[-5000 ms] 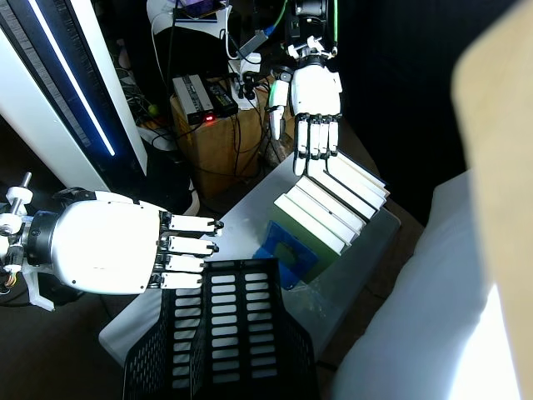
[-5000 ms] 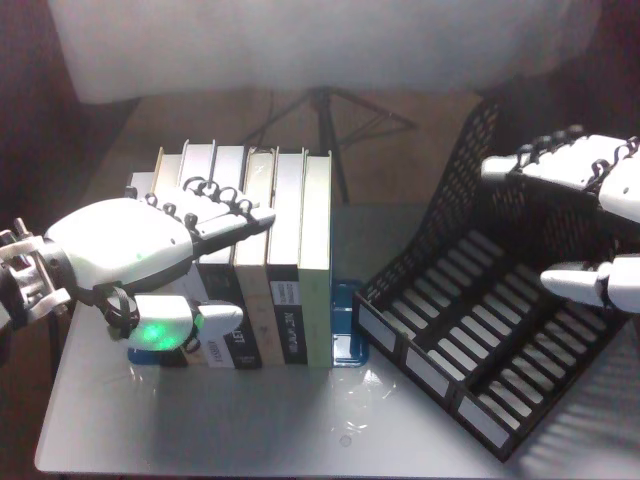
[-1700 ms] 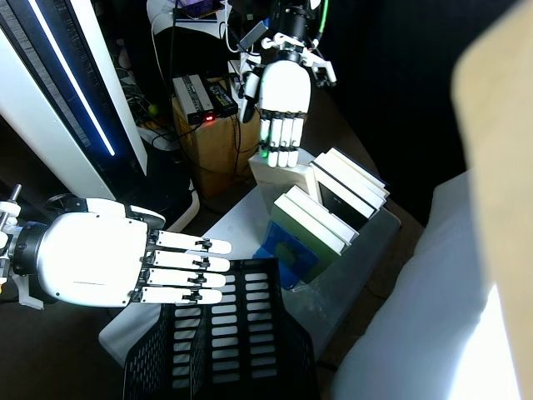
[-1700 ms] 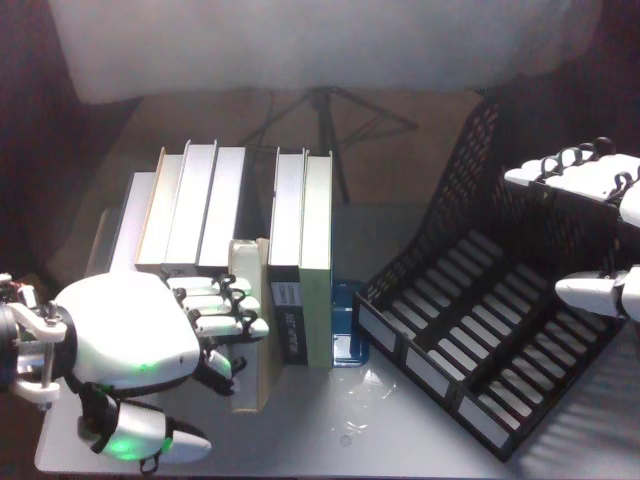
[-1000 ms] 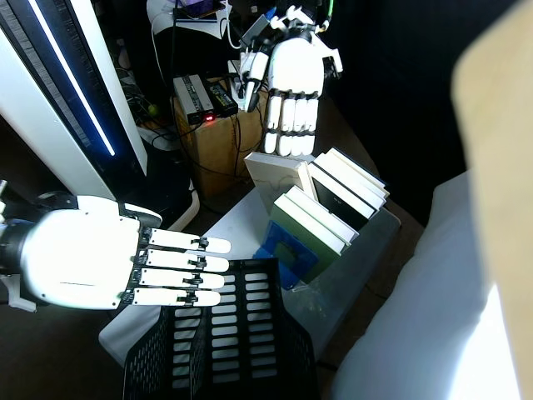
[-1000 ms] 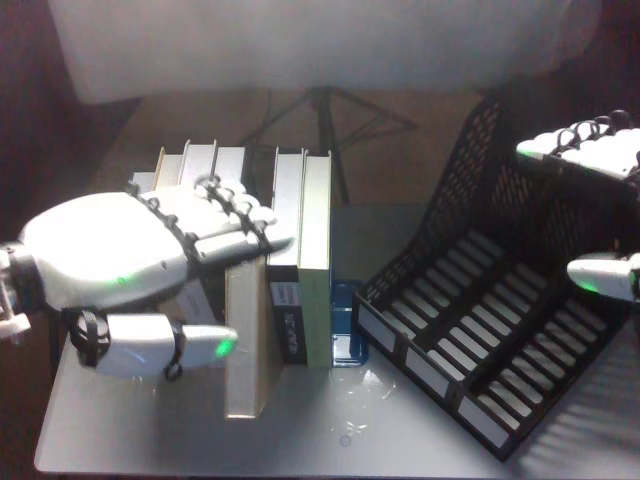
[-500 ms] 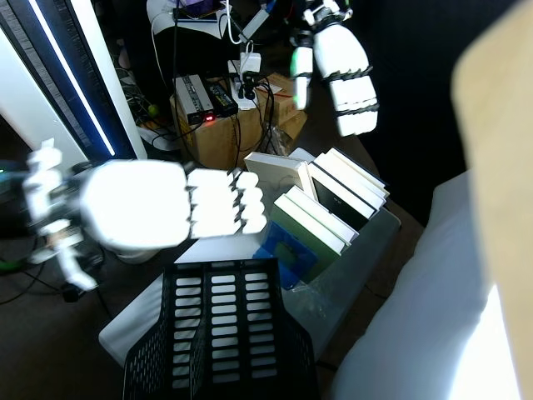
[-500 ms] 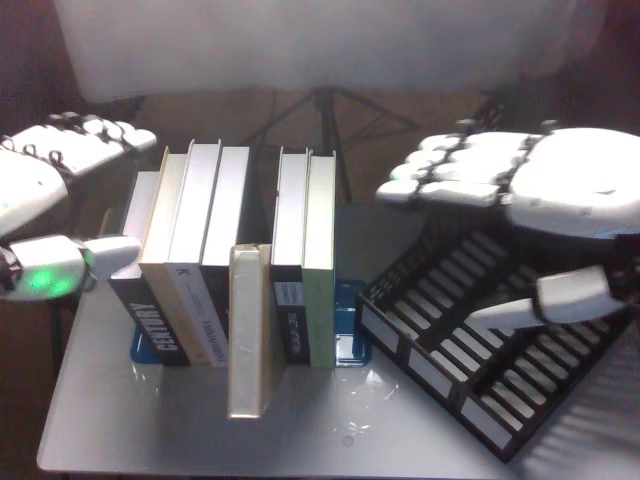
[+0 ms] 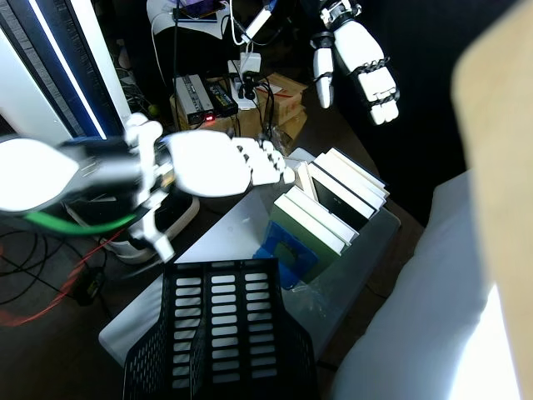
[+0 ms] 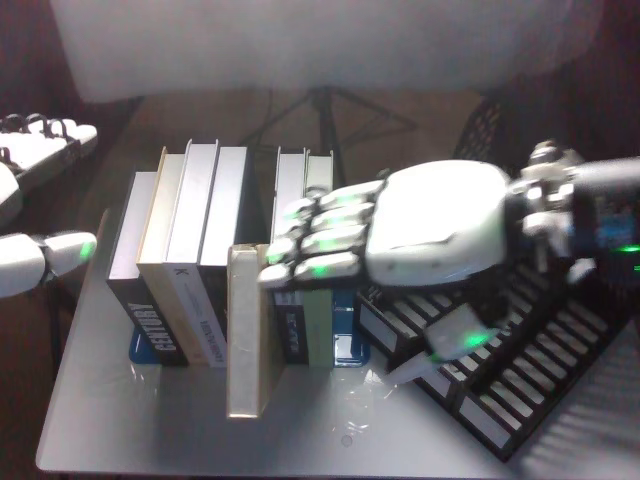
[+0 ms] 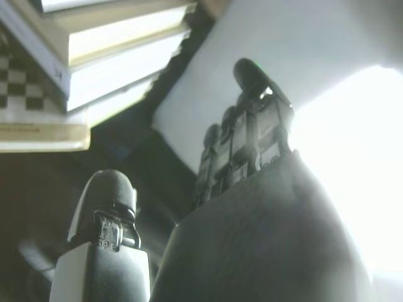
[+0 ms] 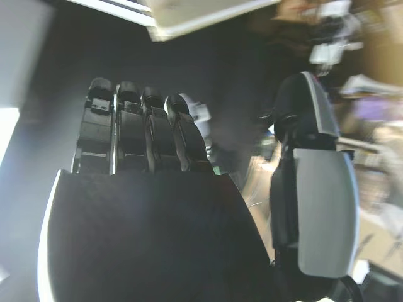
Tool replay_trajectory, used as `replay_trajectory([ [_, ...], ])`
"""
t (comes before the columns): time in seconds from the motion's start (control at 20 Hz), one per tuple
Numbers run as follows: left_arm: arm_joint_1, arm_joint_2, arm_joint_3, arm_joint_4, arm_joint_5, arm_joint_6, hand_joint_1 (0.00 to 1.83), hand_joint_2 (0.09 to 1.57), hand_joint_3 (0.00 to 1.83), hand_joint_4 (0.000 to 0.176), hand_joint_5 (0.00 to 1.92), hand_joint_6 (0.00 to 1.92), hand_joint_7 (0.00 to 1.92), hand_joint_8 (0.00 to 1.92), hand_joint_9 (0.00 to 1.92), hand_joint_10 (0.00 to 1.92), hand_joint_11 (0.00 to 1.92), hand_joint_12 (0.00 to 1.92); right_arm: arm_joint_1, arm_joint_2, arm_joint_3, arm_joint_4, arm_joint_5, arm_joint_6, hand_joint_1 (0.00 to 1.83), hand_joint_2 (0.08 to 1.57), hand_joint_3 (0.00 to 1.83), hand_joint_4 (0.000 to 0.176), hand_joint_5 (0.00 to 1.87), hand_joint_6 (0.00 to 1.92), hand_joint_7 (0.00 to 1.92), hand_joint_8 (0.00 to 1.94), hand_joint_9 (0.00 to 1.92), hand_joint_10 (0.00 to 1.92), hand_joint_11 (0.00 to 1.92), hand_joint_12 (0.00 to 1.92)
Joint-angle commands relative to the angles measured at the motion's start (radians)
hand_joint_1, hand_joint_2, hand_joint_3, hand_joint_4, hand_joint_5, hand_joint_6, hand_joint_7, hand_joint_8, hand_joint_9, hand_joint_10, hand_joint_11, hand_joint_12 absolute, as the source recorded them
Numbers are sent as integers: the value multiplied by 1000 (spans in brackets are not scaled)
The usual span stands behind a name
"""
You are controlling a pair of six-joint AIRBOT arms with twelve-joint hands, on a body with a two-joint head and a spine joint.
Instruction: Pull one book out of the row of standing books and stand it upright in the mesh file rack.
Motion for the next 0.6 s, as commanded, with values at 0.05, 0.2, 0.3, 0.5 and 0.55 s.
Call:
replay_trajectory([
  [0.05,9,15,7,-31,-127,-6,343,1294,0,12,83,7,0,0,0,0,0,692,27,-25,16,-6,34,7,633,1039,0,0,0,0,0,0,0,0,0,0],
  [0.2,39,18,4,-51,-145,-19,305,1285,0,10,100,2,0,0,0,0,0,556,39,-72,42,-35,22,6,636,1053,0,9,0,0,0,0,0,0,0,0],
  [0.3,66,22,-2,-69,-159,-22,284,1285,1,19,88,0,0,0,0,0,0,550,47,-102,57,-68,-3,-5,657,1048,0,14,0,0,0,0,0,0,0,0],
  [0.5,111,34,-8,-101,-180,-32,308,1295,1,0,96,3,0,0,0,0,0,594,47,-163,89,-104,-22,-23,809,996,0,0,0,0,0,0,0,0,0,0],
  [0.55,126,38,-12,-113,-192,-34,321,1295,0,0,104,3,0,0,0,0,0,632,47,-185,97,-115,-31,-31,863,962,0,0,0,0,0,0,0,0,0,0],
])
